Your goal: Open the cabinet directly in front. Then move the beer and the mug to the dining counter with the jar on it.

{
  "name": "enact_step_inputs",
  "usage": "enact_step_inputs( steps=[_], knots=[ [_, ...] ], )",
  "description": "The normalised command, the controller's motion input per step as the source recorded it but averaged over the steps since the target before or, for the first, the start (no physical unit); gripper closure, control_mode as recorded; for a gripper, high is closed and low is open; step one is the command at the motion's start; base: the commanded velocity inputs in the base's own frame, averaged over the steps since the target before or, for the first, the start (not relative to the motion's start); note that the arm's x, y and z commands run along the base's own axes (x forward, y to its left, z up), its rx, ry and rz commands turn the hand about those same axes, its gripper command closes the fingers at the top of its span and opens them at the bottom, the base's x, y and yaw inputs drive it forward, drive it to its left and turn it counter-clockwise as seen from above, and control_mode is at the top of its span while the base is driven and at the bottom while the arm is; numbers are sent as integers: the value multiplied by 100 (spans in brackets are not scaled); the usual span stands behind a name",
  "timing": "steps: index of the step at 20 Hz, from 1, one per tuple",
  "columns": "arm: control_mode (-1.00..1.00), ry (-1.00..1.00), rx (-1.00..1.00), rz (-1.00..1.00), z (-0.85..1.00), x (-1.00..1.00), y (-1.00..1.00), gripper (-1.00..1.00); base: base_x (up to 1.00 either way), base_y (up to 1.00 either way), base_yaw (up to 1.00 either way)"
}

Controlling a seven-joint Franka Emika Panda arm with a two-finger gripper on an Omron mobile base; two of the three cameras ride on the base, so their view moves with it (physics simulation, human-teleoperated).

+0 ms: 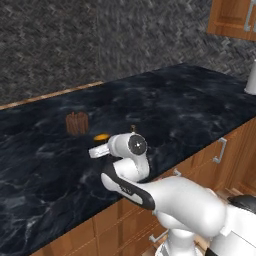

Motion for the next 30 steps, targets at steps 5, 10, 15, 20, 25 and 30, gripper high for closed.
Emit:
enact_step_inputs(
  steps=[5,10,15,20,25,30],
  knots=[
    [-100,-1,0,0,-1,0,0,100,0,0,0],
    [-100,-6,0,0,-9,16,0,100,0,0,0],
    [-100,-6,0,0,-13,29,2,100,0,0,0],
    [-100,-1,0,0,-13,5,3,100,0,0,0],
    [-100,0,1,0,-9,0,0,100,0,0,0],
    [-100,0,0,0,0,0,0,-100,0,0,0]
  ],
)
